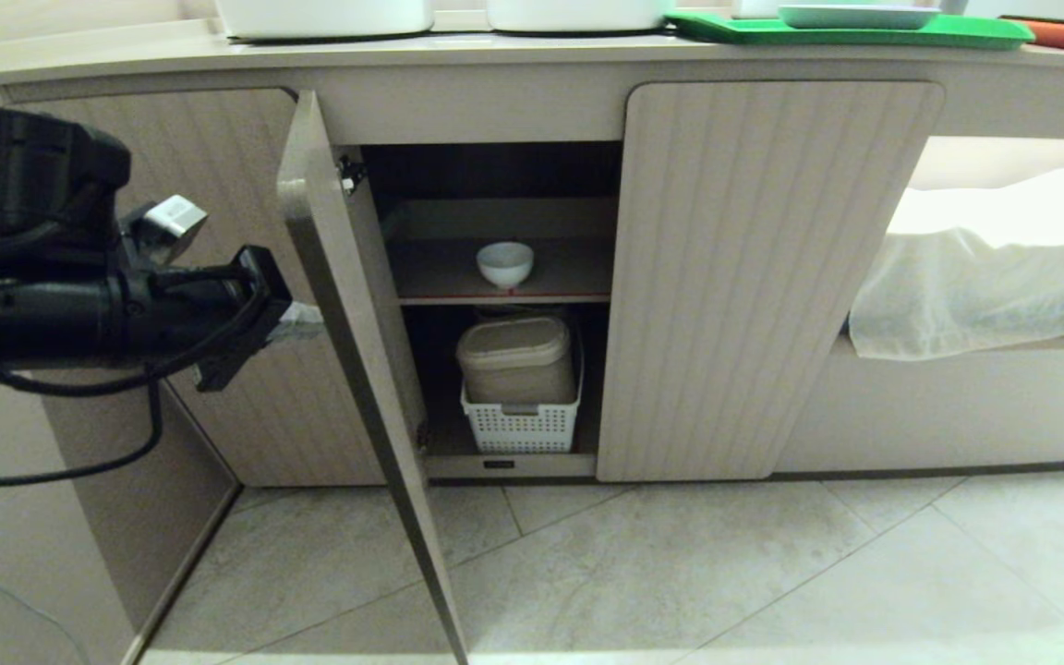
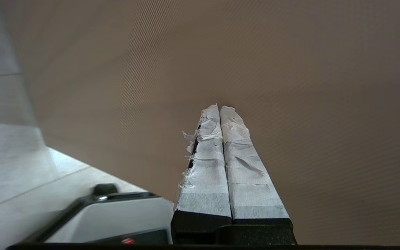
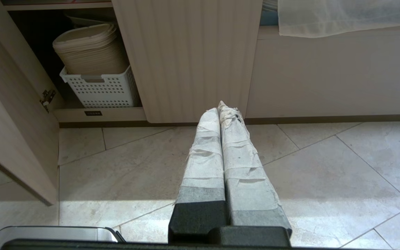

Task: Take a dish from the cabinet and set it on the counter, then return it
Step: Close the cabinet door

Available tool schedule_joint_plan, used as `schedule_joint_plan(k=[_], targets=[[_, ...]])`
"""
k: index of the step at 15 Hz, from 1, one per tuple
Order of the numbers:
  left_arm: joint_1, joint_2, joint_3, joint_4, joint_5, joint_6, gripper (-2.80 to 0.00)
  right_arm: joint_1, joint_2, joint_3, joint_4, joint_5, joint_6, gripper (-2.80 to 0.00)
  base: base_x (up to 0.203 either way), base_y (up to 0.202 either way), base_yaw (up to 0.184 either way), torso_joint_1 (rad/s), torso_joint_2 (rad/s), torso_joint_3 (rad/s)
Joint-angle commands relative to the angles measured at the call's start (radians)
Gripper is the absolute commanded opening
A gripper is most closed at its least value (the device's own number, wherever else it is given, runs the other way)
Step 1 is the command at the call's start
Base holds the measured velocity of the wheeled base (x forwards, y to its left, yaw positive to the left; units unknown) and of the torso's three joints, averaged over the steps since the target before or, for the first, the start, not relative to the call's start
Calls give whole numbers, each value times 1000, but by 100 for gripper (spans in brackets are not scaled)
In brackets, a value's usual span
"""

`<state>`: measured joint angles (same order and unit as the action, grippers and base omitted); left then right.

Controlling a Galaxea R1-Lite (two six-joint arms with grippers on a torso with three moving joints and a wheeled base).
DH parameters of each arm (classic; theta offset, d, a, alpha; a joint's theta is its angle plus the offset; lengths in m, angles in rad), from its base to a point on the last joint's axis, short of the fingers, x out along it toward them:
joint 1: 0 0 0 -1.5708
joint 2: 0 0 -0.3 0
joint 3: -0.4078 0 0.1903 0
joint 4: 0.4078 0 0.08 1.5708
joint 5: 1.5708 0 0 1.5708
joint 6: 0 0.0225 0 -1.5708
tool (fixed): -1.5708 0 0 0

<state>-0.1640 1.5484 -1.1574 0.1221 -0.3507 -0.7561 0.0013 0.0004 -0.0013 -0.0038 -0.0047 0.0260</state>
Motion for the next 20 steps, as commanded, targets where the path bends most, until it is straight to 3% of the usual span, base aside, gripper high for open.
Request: schedule_joint_plan(k=[1,4,13,20], targets=[[-35,69,-66,1,1,-65,-280,0,1,0,-1,0,0,-280,0,0,0,0,0,0],[-88,135,-133,1,69,-98,-280,0,1,0,-1,0,0,-280,0,0,0,0,0,0],[-145,341,-359,1,136,-102,-280,0,1,1,-1,0,0,-280,0,0,0,0,0,0],[-200,568,-686,3,238,-115,-280,0,1,0,-1,0,0,-280,0,0,0,0,0,0]])
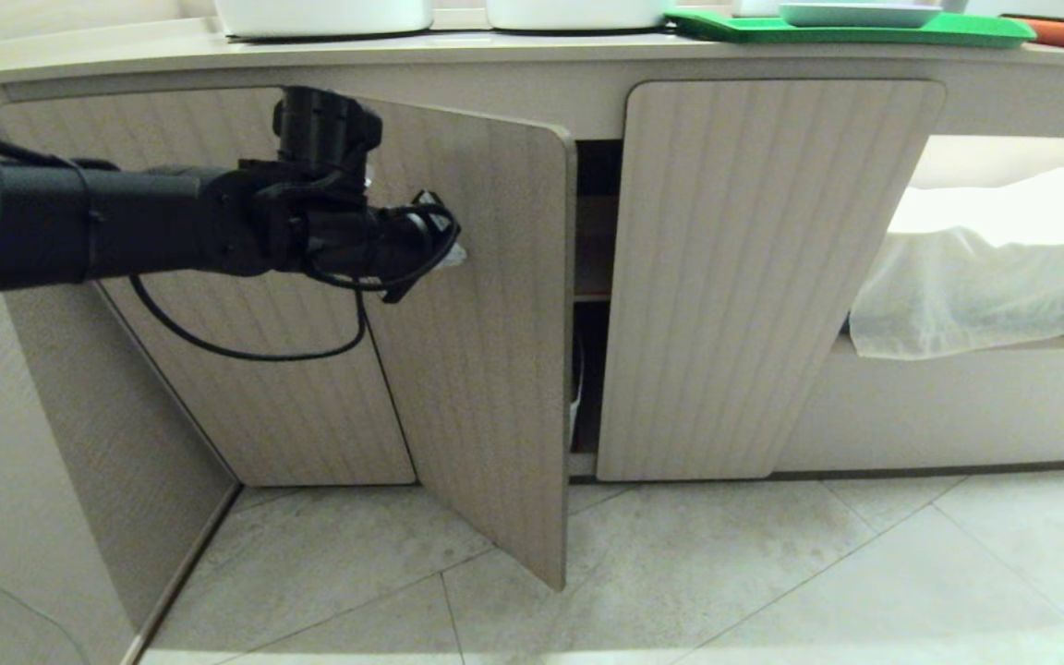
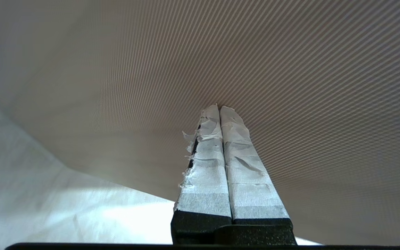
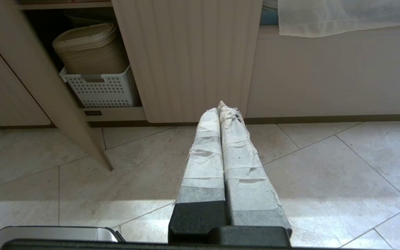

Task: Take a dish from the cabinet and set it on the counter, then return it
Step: Close the cabinet door

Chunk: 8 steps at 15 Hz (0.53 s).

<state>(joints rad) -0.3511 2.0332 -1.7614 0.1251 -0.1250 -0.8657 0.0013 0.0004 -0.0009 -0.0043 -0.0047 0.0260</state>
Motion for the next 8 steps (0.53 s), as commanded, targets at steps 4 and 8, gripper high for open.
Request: schedule_joint_plan(k=[4,8], targets=[[-50,189,-231,-27,80,11,-280,0,1,-1,0,0,0,-280,0,0,0,0,0,0],[-52,238,-231,-160,209,97,-280,0,1,0,0,0,0,-280,0,0,0,0,0,0]])
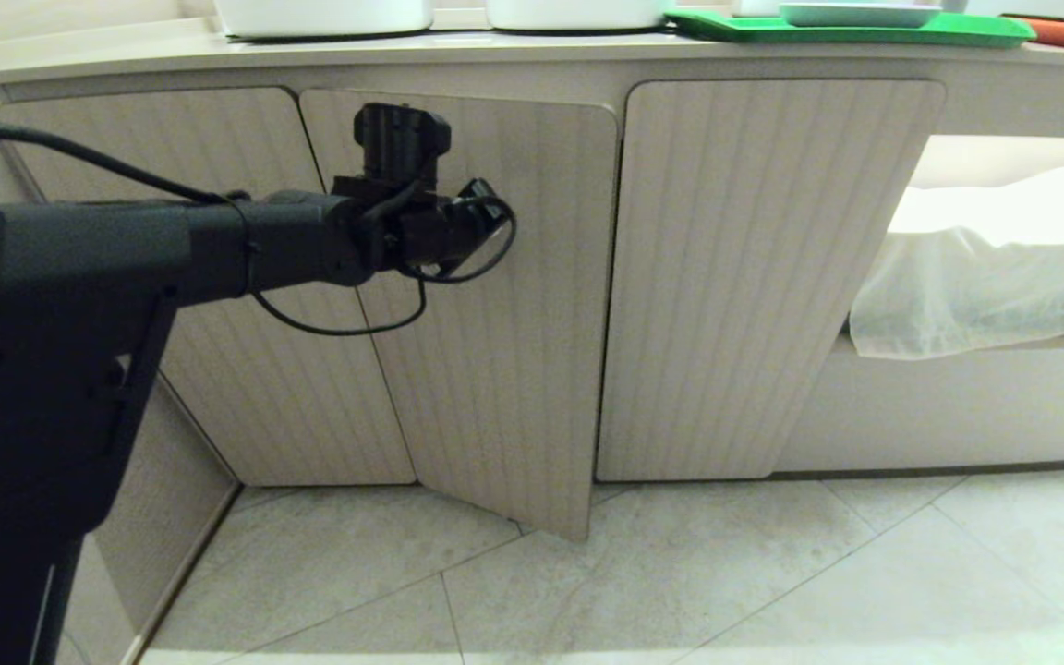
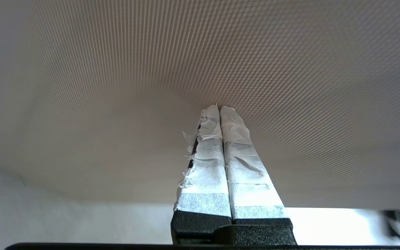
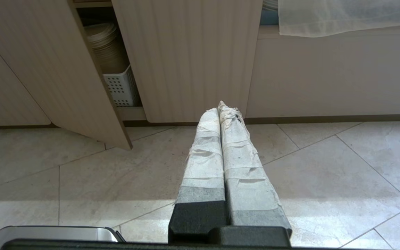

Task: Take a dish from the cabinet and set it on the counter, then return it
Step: Close the cabinet door

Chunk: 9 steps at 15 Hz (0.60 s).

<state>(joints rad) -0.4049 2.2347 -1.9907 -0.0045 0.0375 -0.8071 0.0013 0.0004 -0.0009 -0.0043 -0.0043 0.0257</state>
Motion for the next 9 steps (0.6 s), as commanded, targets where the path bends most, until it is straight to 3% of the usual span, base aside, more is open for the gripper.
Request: schedule_joint_plan(k=[1,6,9], targets=[[4,48,-2,-56,101,87,-280,0,0,1,0,0,0,-280,0,0,0,0,0,0],[27,27,13,-272,357,355,-280,0,1,-1,0,0,0,-280,0,0,0,0,0,0],[37,-94,137,-347,370,483,-280,0,1,1,0,0,0,-280,0,0,0,0,0,0]])
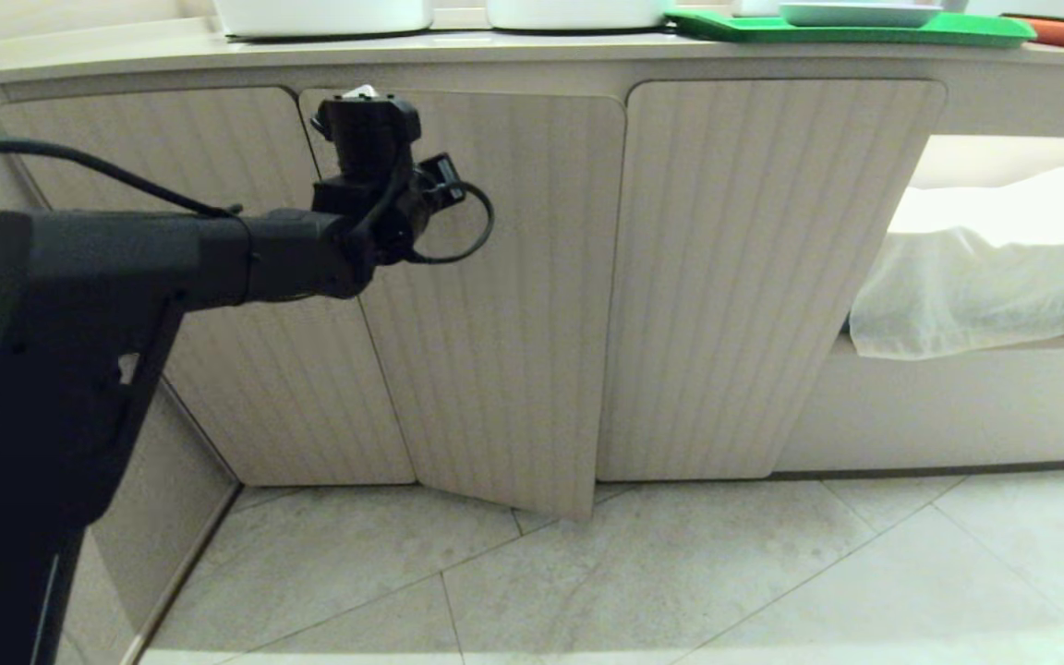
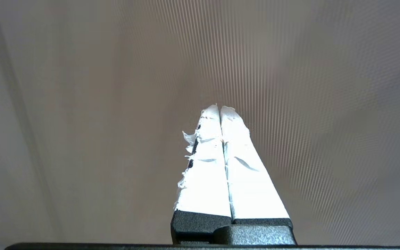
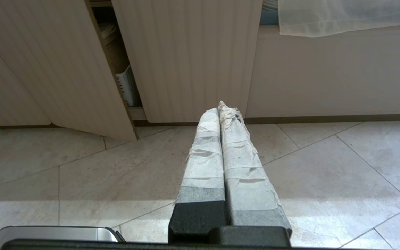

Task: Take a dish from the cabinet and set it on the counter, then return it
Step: Close the cabinet door

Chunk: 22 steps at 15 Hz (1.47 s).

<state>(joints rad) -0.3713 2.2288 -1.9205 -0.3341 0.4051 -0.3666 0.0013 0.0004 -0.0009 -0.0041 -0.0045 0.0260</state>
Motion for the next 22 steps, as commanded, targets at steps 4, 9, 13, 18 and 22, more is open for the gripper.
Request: schedule_joint_plan(k=[4,9,13,18,22], targets=[[4,-327,361,-87,-20,197,-280,0,1,1,0,0,0,-280,0,0,0,0,0,0],[-4,-719,799,-99,-49,311,-280,0,1,-1,0,0,0,-280,0,0,0,0,0,0],[24,-985,1077,-101,-66,381,-280,0,1,1,0,0,0,-280,0,0,0,0,0,0],[33,-1305,1412,-108,-68,499,-280,0,1,0,0,0,0,-280,0,0,0,0,0,0],[80,-1500,1626,-112,-109,544,-280,0,1,1,0,0,0,-280,0,0,0,0,0,0]])
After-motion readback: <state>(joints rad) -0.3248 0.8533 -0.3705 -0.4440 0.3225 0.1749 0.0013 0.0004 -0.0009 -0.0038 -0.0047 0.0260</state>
